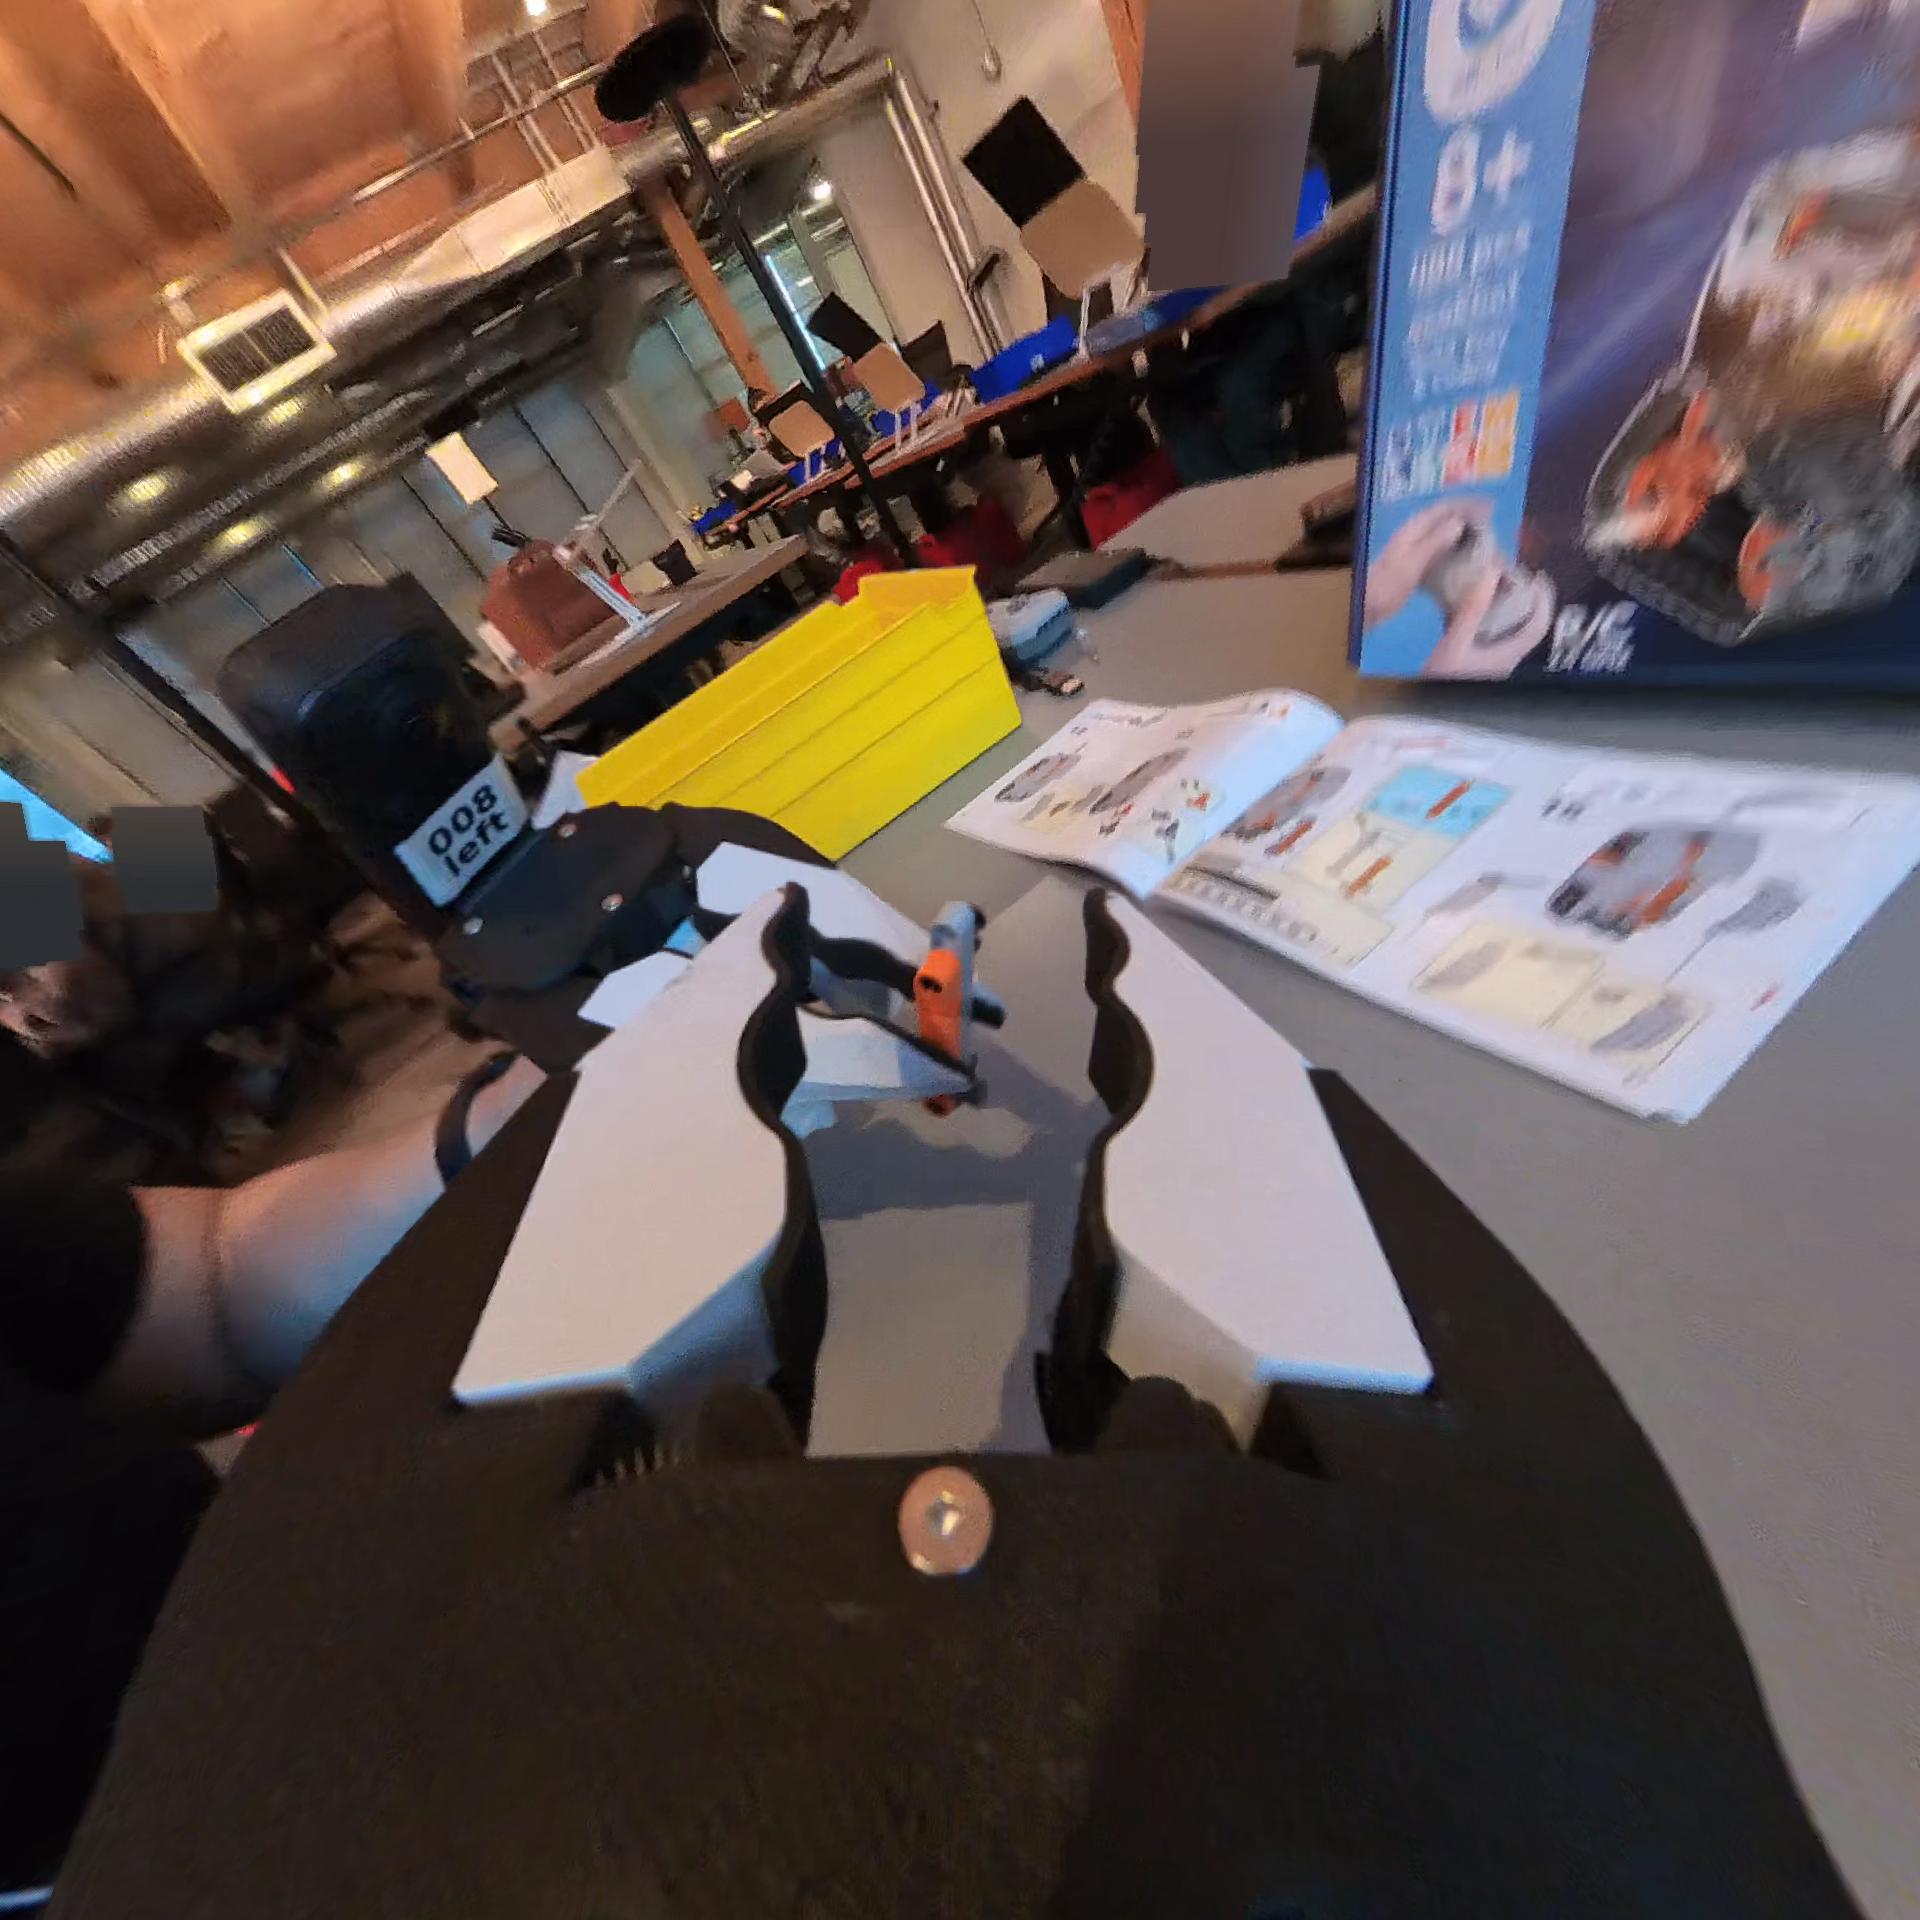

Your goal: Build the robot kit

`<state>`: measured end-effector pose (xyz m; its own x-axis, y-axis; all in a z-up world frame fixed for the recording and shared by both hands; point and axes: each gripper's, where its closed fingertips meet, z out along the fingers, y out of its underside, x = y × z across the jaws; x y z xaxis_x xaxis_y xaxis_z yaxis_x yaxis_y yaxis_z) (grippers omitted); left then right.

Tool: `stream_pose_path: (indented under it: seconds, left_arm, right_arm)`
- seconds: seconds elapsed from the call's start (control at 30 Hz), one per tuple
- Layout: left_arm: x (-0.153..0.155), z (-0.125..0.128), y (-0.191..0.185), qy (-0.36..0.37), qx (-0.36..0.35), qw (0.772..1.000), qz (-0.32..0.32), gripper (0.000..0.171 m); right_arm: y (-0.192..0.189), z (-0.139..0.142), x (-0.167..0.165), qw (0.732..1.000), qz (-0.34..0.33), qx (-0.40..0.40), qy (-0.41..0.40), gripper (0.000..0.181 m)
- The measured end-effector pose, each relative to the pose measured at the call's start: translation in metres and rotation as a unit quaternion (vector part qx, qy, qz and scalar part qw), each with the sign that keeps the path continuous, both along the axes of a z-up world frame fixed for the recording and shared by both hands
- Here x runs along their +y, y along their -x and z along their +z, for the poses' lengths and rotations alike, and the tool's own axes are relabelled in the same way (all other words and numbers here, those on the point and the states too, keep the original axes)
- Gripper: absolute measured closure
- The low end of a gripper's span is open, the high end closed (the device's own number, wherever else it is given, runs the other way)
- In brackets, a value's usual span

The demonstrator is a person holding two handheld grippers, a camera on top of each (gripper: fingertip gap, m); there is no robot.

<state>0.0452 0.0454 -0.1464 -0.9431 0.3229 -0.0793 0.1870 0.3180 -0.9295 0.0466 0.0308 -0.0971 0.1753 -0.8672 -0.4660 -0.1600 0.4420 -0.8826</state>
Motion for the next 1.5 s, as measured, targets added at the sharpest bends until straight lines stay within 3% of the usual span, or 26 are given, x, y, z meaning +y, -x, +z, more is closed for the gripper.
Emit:
stream_pose_path:
  seconds: [0.1,0.2,0.33,0.5,0.6,0.7,0.77,0.87,0.97,1.03,1.07,1.13,1.2,1.27,1.3,1.4,1.5]
  left_arm:
    - [-0.002,-0.005,-0.005,-0.011,-0.022,0.999,0.025,0.157]
    - [-0.001,-0.01,-0.006,-0.02,-0.052,0.998,0.036,0.157]
    - [-0.001,-0.008,-0.005,-0.016,-0.07,0.997,0.032,0.146]
    - [0.009,0.007,-0.003,-0.012,0.069,0.998,-0.011,0.126]
    - [0.018,0.018,-0.005,-0.015,0.175,0.982,-0.063,0.13]
    - [0.029,0.008,0.012,-0.07,0.234,0.959,-0.147,0.133]
    - [0.035,0.002,0.024,-0.1,0.257,0.942,-0.19,0.141]
    - [0.036,0.008,0.034,-0.093,0.292,0.927,-0.217,0.165]
    - [0.035,0.02,0.035,-0.067,0.305,0.925,-0.217,0.166]
    - [0.035,0.029,0.036,-0.05,0.324,0.919,-0.218,0.167]
    - [0.035,0.03,0.037,-0.05,0.327,0.918,-0.218,0.167]
    - [0.034,0.028,0.043,-0.053,0.318,0.921,-0.22,0.167]
    - [0.036,0.033,0.051,-0.044,0.318,0.916,-0.242,0.163]
    - [0.03,0.038,0.049,-0.021,0.306,0.923,-0.23,0.118]
    - [0.024,0.039,0.043,-0.004,0.289,0.933,-0.212,0.109]
    - [0.004,0.034,0.035,0.02,0.197,0.96,-0.198,0.115]
    - [-0.036,0.023,0.05,0.003,0.131,0.963,-0.235,0.108]
  right_arm:
    - [-0.011,-0.02,0.008,0.998,0.006,0.037,-0.043,0.135]
    - [-0.017,-0.035,0.017,0.997,0.02,0.071,-0.032,0.17]
    - [-0.021,-0.035,0.012,0.997,0.018,0.078,-0.007,0.174]
    - [-0.011,-0.033,0.016,0.995,0.06,0.081,-0.004,0.174]
    - [0.0,-0.024,0.017,0.995,0.082,0.062,0.012,0.174]
    - [0.009,-0.01,0.025,0.991,0.127,0.038,-0.021,0.174]
    - [0.011,-0.004,0.026,0.99,0.134,0.026,-0.038,0.174]
    - [0.011,0.0,0.029,0.988,0.147,0.013,-0.05,0.175]
    - [0.011,0.012,0.03,0.985,0.153,-0.03,-0.078,0.174]
    - [0.011,0.01,0.03,0.987,0.142,-0.029,-0.072,0.151]
    - [0.012,0.007,0.03,0.988,0.138,-0.022,-0.065,0.148]
    - [0.02,0.009,0.037,0.986,0.155,-0.031,-0.059,0.174]
    - [0.027,0.012,0.038,0.985,0.158,-0.038,-0.056,0.174]
    - [0.038,0.021,0.024,0.991,0.119,-0.057,-0.029,0.174]
    - [0.05,0.029,0.011,0.993,0.089,-0.075,-0.009,0.174]
    - [0.104,0.047,-0.043,0.993,-0.025,-0.104,0.052,0.174]
    - [0.161,0.046,-0.085,0.986,-0.097,-0.09,0.101,0.174]
